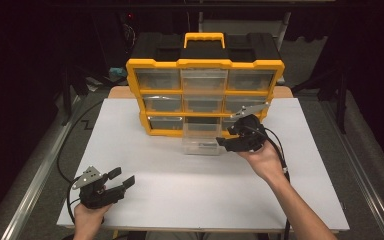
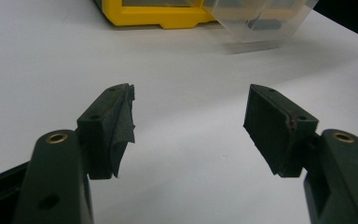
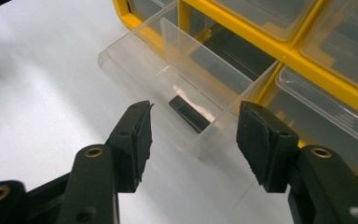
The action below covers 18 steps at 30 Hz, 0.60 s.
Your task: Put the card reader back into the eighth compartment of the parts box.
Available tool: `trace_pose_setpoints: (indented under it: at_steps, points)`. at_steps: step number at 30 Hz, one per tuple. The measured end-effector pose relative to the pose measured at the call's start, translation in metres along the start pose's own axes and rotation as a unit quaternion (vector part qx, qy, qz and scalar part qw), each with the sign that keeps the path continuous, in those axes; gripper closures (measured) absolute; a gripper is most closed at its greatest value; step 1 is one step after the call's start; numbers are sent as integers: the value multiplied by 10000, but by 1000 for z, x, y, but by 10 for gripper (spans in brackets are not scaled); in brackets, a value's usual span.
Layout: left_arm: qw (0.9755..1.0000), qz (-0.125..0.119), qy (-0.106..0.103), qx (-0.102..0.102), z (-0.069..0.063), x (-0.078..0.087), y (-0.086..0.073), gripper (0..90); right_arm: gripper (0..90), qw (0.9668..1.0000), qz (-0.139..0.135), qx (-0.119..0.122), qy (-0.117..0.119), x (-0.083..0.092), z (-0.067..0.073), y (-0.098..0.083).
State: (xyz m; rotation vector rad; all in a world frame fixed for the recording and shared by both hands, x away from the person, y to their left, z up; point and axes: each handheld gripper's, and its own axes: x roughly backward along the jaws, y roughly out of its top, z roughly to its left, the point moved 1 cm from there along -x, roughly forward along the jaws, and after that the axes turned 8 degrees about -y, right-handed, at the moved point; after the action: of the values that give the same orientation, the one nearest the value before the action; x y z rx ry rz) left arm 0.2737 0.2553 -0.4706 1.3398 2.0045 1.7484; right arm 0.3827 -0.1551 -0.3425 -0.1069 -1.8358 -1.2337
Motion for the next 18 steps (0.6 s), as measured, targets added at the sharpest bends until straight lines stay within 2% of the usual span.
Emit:
trace_pose_setpoints:
  at_steps: [2, 18]
  points:
    - [10000, -2, 6, 1, 0, 0, 0, 334, 447, 9999, -99, 10, 28, 3, 1, -5]
    - [10000, -2, 3, 5, 1, 0, 0, 334, 420, 9992, -386, -35, 2, 13, 2, -24]
